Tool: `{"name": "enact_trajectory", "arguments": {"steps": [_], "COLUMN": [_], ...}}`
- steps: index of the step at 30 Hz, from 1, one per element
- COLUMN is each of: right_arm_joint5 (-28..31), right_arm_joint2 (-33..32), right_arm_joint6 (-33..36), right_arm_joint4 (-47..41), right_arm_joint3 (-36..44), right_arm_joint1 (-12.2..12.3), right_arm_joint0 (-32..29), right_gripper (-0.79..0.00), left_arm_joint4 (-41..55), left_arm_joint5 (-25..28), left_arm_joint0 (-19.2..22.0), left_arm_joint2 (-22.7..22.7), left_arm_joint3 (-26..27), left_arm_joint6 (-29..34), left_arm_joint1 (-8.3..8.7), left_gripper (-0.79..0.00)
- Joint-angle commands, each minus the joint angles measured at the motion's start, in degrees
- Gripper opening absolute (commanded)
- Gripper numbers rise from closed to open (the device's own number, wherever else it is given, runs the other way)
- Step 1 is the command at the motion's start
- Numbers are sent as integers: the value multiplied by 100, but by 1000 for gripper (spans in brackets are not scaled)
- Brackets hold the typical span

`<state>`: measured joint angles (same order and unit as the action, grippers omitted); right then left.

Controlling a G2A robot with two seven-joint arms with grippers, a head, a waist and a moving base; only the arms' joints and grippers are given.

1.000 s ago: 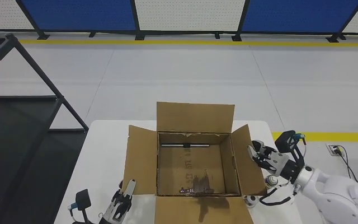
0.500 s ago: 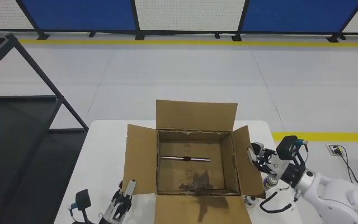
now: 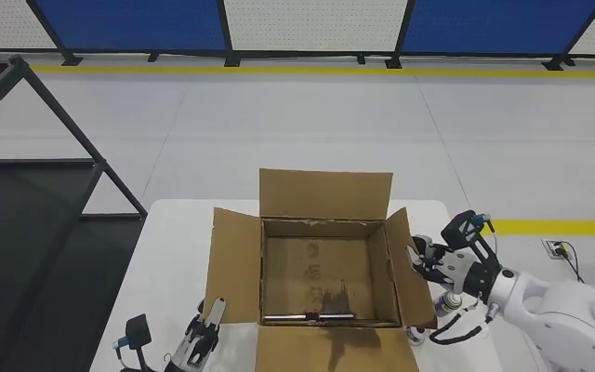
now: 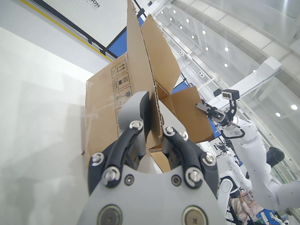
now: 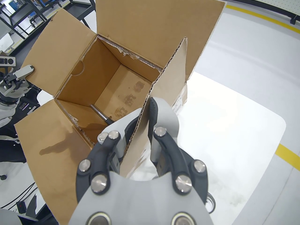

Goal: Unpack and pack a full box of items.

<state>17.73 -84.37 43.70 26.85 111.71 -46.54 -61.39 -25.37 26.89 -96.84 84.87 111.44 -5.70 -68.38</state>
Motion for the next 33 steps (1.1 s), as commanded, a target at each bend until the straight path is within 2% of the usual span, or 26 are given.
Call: {"name": "enact_trajectory", "arguments": {"steps": [1,18,25,33], "right_arm_joint5": [-40,-63,-791,-1759], "right_arm_joint2": [41,98,-92,7], "right_arm_joint6": [98,10,429,1547], "right_arm_joint4": [-1,53,-641,-1075], "right_arm_joint3": [32,106,347,367], "right_arm_joint1": [-3,-15,-19,-2], "right_arm_joint0": [78,78,85,631], "right_gripper": [-785,-785,-785,-785], "left_arm_joint4": [0,-166,258,1142], "left_arm_joint5": [0,-10,-167,-318], "left_arm_joint0": [0,13,-66,-309], "left_arm_joint2": [0,18,9,219], "left_arm_joint3": [0,20,216,516], "left_arm_joint6": [0,268,484,1201], "left_arm_joint1": [0,5,-6,27], "left_gripper": [-785,-785,-785,-785]}}
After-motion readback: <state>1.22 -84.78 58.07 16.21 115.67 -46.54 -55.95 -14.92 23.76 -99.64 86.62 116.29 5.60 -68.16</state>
